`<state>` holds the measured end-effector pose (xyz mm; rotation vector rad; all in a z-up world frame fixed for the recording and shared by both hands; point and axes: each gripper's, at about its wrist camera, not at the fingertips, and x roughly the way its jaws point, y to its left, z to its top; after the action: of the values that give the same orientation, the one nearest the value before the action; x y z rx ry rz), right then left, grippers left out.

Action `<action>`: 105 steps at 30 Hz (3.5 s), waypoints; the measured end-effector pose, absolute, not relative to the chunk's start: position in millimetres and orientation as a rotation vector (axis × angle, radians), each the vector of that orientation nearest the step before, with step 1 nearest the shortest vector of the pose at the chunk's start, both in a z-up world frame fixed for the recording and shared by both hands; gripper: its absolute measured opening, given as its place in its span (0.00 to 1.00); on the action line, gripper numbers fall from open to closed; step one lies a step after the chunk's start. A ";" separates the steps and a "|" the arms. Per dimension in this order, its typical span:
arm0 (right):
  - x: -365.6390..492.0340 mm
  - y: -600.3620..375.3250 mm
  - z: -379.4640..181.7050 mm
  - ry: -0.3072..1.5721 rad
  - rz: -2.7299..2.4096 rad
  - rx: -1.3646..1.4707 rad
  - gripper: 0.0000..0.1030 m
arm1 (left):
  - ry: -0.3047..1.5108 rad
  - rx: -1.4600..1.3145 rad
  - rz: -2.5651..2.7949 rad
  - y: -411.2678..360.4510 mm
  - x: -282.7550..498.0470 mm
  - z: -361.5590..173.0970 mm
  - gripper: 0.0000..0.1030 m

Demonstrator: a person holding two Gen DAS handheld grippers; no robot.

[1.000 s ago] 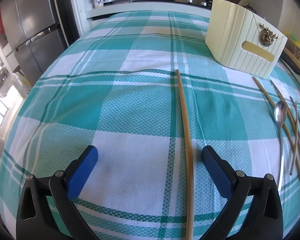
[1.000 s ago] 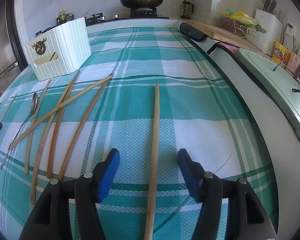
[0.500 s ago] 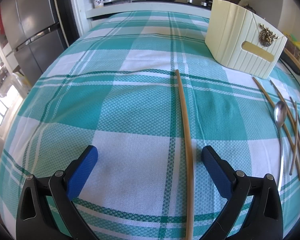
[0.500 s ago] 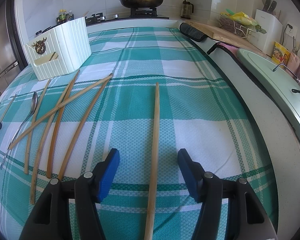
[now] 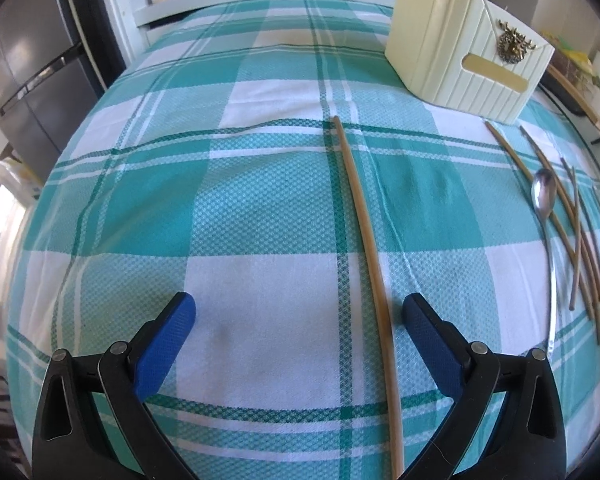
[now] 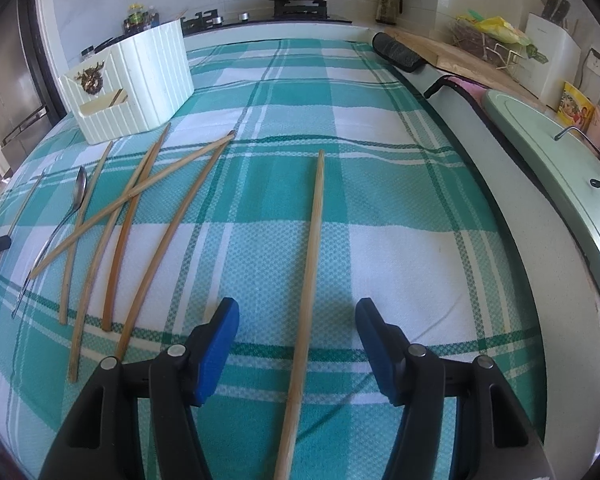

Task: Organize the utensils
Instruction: 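Close left gripper on one chopstick while right gripper closes on another chopstick, then carry the chopsticks into the cream holder with both grippers and open them, then withdraw both open grippers back over the remaining spoon and chopsticks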

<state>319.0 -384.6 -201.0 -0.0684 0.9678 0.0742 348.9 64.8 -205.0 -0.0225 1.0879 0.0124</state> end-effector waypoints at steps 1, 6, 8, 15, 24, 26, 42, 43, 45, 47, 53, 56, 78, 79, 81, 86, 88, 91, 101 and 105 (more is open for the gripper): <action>319.9 -386.5 -200.7 0.984 0.090 -0.073 0.60 | 1.100 -0.017 0.004 65.0 351.8 -205.1 0.99; 346.0 -392.1 -198.0 1.074 0.128 -0.106 0.60 | 1.135 0.026 -0.032 55.3 378.0 -204.7 0.94; 362.9 -391.5 -197.4 1.086 0.120 -0.118 0.60 | 1.151 0.039 -0.049 48.2 393.7 -202.6 0.88; 423.9 -385.5 -191.8 1.107 0.088 -0.055 0.06 | 1.174 0.081 -0.088 26.9 434.7 -193.4 0.15; 409.4 -377.8 -134.4 0.935 0.147 0.076 0.06 | 0.980 -0.058 -0.135 48.4 401.7 -129.4 0.04; 389.3 -371.4 -105.1 0.864 0.191 0.079 0.06 | 0.915 -0.074 -0.153 51.9 384.0 -104.3 0.04; 303.4 -320.2 14.0 0.526 0.331 0.004 0.06 | 0.620 -0.135 -0.261 56.3 306.9 10.3 0.04; 306.2 -317.2 18.7 0.512 0.333 0.004 0.06 | 0.610 -0.138 -0.262 56.5 309.6 15.7 0.04; 313.9 -312.2 27.6 0.491 0.340 0.001 0.06 | 0.586 -0.143 -0.260 56.3 317.5 28.7 0.04; 324.4 -306.0 36.9 0.467 0.338 -0.009 0.06 | 0.558 -0.153 -0.265 54.3 326.2 45.3 0.04; 360.1 -277.9 75.5 0.348 0.351 -0.056 0.06 | 0.398 -0.165 -0.242 37.2 359.6 101.4 0.04; 378.6 -262.3 94.2 0.268 0.360 -0.062 0.06 | 0.308 -0.153 -0.207 23.3 382.1 117.0 0.04; 562.2 -211.0 -42.2 0.778 0.392 0.053 0.10 | 0.869 -0.108 -0.178 -32.0 552.5 -49.0 0.23; 563.1 -211.8 -41.9 0.779 0.391 0.065 0.12 | 0.871 -0.114 -0.183 -32.2 548.7 -47.5 0.31; 558.9 -216.9 -38.0 0.765 0.396 0.092 0.43 | 0.854 -0.115 -0.185 -26.1 534.5 -41.7 0.52; 518.1 -239.1 -21.2 0.684 0.380 0.046 0.45 | 0.900 -0.053 -0.204 -8.6 476.4 -47.5 0.65; 490.0 -252.9 -26.4 0.683 0.375 0.017 0.46 | 0.932 -0.019 -0.200 -0.1 442.3 -67.1 0.69; 436.5 -281.9 -52.7 0.699 0.340 -0.025 0.46 | 0.952 0.019 -0.158 11.4 389.3 -109.4 0.71; 303.9 -358.5 -178.7 0.826 0.048 -0.073 0.46 | 0.955 -0.057 -0.050 19.8 318.1 -192.4 0.71; 290.0 -364.6 -191.5 0.840 0.027 -0.044 0.46 | 0.939 -0.033 -0.064 8.4 313.9 -194.4 0.71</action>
<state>290.0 -364.6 -191.5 -0.0441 0.8405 0.0270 313.9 8.4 -194.4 -0.0330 0.9395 -0.0644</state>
